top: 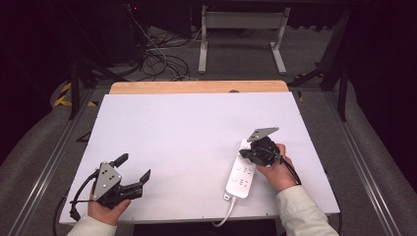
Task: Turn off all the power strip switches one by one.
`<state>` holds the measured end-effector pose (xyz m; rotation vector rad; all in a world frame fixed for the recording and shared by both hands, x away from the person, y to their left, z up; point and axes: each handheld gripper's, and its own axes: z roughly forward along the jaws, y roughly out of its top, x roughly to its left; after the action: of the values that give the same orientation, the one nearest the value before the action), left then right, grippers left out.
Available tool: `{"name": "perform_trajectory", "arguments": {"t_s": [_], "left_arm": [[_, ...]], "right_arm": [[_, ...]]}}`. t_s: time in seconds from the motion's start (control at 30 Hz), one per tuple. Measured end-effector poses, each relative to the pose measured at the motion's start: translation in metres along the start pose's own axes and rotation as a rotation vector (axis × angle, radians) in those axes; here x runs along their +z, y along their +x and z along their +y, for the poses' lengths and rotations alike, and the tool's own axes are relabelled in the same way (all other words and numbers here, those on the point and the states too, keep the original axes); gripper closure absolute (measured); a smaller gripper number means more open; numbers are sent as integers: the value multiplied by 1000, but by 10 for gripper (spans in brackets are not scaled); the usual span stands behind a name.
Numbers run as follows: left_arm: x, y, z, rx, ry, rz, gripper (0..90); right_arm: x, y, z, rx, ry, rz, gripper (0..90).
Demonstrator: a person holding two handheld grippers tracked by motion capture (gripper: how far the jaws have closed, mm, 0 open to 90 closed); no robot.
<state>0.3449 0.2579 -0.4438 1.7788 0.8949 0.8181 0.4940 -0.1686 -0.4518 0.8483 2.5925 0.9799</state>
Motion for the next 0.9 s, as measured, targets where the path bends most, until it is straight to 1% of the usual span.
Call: {"name": "perform_trajectory", "arguments": {"t_s": [0.1,0.2,0.33,0.5,0.63,0.77,0.8,0.83,0.87,0.9], "left_arm": [[0,0,0,0,1,-1,157],[0,0,0,-2,2,-2,157],[1,-1,0,-3,4,-3,157],[1,-1,0,-4,5,0,157],[1,-1,0,-5,5,0,157],[0,0,0,-8,4,4,157],[0,0,0,-10,4,6,157],[0,0,0,-12,3,4,157],[0,0,0,-10,3,4,157],[0,0,0,-9,2,4,157]], "right_arm": [[0,-1,0,11,1,11,900],[0,0,0,5,4,4,900],[0,0,0,16,4,8,900],[0,2,1,15,13,-5,900],[1,4,1,5,18,-13,900],[1,3,1,8,18,-11,900],[0,4,1,4,18,-21,900],[-3,5,1,-12,-4,-43,900],[-6,6,2,-15,-10,-33,900],[-11,7,3,-13,-56,-18,900]]}}
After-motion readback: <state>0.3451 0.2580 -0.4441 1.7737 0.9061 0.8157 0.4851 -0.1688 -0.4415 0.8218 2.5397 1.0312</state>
